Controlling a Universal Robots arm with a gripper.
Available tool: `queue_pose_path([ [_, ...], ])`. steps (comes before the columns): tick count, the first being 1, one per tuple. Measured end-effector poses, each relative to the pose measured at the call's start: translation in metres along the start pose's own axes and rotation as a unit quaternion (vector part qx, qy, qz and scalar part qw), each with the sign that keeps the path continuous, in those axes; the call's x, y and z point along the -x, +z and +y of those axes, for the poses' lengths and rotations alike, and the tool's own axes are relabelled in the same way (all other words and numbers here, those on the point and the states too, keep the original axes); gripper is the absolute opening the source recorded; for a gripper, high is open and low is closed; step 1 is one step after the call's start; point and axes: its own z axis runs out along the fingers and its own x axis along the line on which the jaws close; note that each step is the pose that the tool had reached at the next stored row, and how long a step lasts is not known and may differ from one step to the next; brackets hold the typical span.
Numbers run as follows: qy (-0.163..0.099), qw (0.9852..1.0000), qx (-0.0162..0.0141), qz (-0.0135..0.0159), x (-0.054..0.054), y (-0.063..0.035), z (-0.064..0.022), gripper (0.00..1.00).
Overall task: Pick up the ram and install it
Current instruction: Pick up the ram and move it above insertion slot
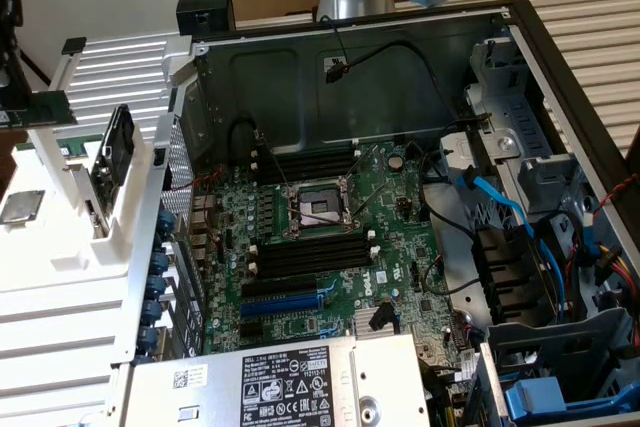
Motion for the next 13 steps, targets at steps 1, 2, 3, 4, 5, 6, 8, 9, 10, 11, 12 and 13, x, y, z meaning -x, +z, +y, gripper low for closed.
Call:
queue_pose_path([
  [1, 0.000, 1.0000, 0.0003, 0.0000, 0.000, -0.0015, -0.0044, 0.12],
  [2, 0.000, 1.0000, 0.0006, 0.0000, 0.000, -0.0029, -0.0089, 0.12],
  [3, 0.000, 1.0000, 0.0010, 0.0000, -0.001, -0.0043, -0.0136, 0.12],
  [4, 0.000, 1.0000, 0.0013, 0.0000, -0.001, -0.0055, -0.0182, 0.12],
  [5, 0.000, 1.0000, 0.0016, 0.0000, -0.001, -0.0066, -0.0227, 0.12],
  [6, 0.000, 1.0000, 0.0018, -0.0002, -0.001, -0.0075, -0.0271, 0.12],
  [8, 0.000, 1.0000, 0.0024, -0.0007, -0.001, -0.0100, -0.0410, 0.12],
  [9, 0.000, 1.0000, 0.0027, -0.0008, -0.001, -0.0107, -0.0454, 0.12],
  [10, 0.000, 1.0000, 0.0029, -0.0009, -0.001, -0.0113, -0.0496, 0.12],
  [11, 0.000, 1.0000, 0.0030, -0.0011, -0.001, -0.0119, -0.0542, 0.12],
  [12, 0.000, 1.0000, 0.0032, -0.0013, -0.001, -0.0124, -0.0589, 0.12],
  [13, 0.000, 1.0000, 0.0034, -0.0015, -0.001, -0.0130, -0.0635, 0.12],
])
